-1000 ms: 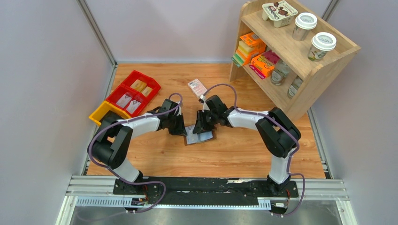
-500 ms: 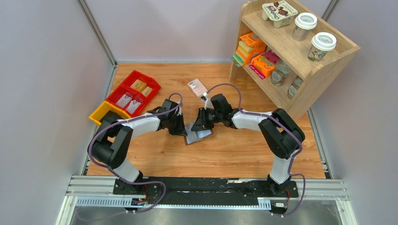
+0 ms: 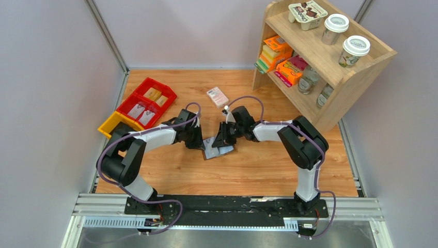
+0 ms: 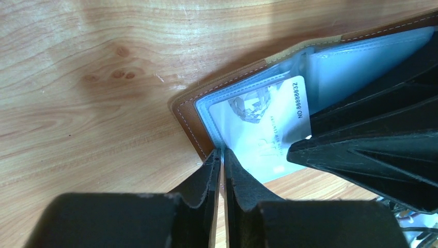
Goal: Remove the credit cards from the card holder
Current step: Remove the credit card from the card holder.
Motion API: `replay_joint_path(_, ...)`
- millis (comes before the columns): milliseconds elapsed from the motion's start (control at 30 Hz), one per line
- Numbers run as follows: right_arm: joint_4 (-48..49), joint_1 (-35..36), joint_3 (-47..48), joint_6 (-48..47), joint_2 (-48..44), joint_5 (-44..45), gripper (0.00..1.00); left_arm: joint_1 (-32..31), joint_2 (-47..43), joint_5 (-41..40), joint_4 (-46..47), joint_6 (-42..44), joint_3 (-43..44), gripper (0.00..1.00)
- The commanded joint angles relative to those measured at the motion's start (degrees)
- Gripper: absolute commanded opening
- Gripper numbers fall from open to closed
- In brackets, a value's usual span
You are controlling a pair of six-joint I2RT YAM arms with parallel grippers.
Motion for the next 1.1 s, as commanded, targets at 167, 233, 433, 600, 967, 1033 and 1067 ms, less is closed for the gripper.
replay_joint_path(167, 19.9, -2.9, -5.7, 8.5, -0.6, -11.1, 0.19, -0.2, 2.4, -3.2, -3.3, 2.5, -0.6, 0.14)
replay_joint_path(233, 21.5, -3.1, -5.9, 9.3, -0.5, -12.0, 0.19, -0.2, 2.5, -3.1, -3.2, 2.6, -0.5, 0.14)
replay_joint_path(433, 24.2, -3.9, -7.2, 10.6, -0.5, -12.5, 0.17, -0.2, 2.7, -3.2, -3.4, 2.6, -0.4, 0.13)
replay_joint_path(600, 24.3, -4.7, -7.7, 10.3, -0.4, -12.6, 0.12, -0.2, 2.6, -3.5, -3.5, 2.8, -0.3, 0.13)
replay_joint_path(967, 9.8, -5.0, -5.5, 2.7, -0.8, -6.3, 0.0, -0.2, 1.0, -3.1, -2.8, 2.3, -0.6, 0.12)
replay_joint_path(1033, 6.7, -5.0, -4.8, 1.5, -0.8, -4.2, 0.0, -0.2, -0.3, -2.6, -1.9, 2.0, -0.9, 0.13)
replay_joint_path(1067, 5.6, -4.9, -4.3, 1.0, -0.7, -3.6, 0.0, -0.2, -1.5, -1.7, -0.8, 1.8, -1.1, 0.15)
